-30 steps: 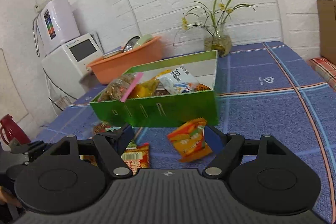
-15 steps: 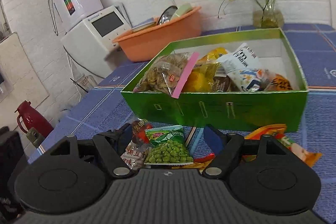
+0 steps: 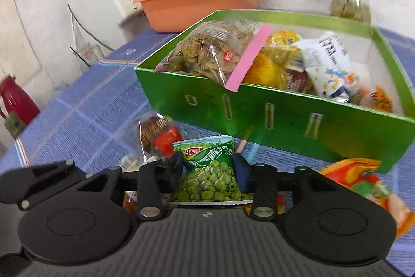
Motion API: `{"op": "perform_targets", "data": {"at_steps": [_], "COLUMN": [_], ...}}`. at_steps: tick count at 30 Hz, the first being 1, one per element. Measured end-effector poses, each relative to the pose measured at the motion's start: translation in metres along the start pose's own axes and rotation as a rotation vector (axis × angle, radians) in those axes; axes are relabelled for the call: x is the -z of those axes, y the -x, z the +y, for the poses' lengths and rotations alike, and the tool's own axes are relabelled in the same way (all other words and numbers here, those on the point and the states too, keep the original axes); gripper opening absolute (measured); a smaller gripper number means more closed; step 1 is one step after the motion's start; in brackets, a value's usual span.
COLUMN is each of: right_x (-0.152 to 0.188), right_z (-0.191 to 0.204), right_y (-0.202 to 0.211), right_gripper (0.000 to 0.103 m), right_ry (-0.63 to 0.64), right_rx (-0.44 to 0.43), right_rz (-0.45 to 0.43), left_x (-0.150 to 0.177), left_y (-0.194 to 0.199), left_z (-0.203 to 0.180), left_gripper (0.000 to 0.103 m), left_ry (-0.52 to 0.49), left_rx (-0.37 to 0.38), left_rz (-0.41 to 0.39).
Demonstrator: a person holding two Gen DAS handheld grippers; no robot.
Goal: Organize snacks
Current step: 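Grasp the brown-print bag with the left tool while the right tool grasps the green pea bag, then carry both bags over the green box and open both tools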
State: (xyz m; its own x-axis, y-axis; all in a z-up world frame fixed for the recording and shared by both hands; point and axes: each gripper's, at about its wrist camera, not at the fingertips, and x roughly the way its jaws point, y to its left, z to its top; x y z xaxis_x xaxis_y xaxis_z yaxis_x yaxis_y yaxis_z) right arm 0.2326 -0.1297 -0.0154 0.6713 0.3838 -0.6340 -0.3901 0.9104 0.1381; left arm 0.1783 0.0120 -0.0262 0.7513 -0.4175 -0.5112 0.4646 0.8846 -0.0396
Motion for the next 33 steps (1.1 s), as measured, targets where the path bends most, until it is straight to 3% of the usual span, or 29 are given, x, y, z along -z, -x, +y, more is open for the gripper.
{"op": "perform_targets", "data": {"at_steps": [4, 8, 14, 19, 26, 30, 33], "right_x": [0.016, 0.025, 0.041, 0.049, 0.031, 0.009, -0.018], "right_z": [-0.006, -0.010, -0.004, 0.001, -0.007, -0.029, -0.039], "right_y": [0.035, 0.067, 0.078, 0.079, 0.093, 0.105, 0.100], "right_gripper": [0.068, 0.068, 0.068, 0.068, 0.068, 0.068, 0.068], "right_ry": [-0.025, -0.098, -0.062, -0.085, -0.146, -0.241, -0.258], "right_rx": [-0.001, -0.021, -0.033, -0.054, -0.009, 0.062, 0.118], "right_rz": [-0.117, -0.234, -0.236, -0.240, -0.374, -0.478, -0.499], "left_x": [0.005, 0.008, 0.010, 0.003, -0.033, -0.069, -0.101], "left_y": [0.011, 0.027, 0.053, 0.069, 0.067, 0.052, 0.036], "left_z": [-0.001, 0.008, 0.025, 0.038, 0.052, 0.055, 0.052], "left_gripper": [0.027, 0.027, 0.027, 0.027, 0.027, 0.027, 0.027], "left_ry": [0.016, 0.107, 0.232, 0.270, 0.257, 0.221, 0.183], "left_rx": [0.049, 0.096, 0.106, 0.046, 0.004, 0.025, 0.040], "left_rz": [0.007, -0.002, -0.043, -0.100, -0.178, -0.210, -0.239]}}
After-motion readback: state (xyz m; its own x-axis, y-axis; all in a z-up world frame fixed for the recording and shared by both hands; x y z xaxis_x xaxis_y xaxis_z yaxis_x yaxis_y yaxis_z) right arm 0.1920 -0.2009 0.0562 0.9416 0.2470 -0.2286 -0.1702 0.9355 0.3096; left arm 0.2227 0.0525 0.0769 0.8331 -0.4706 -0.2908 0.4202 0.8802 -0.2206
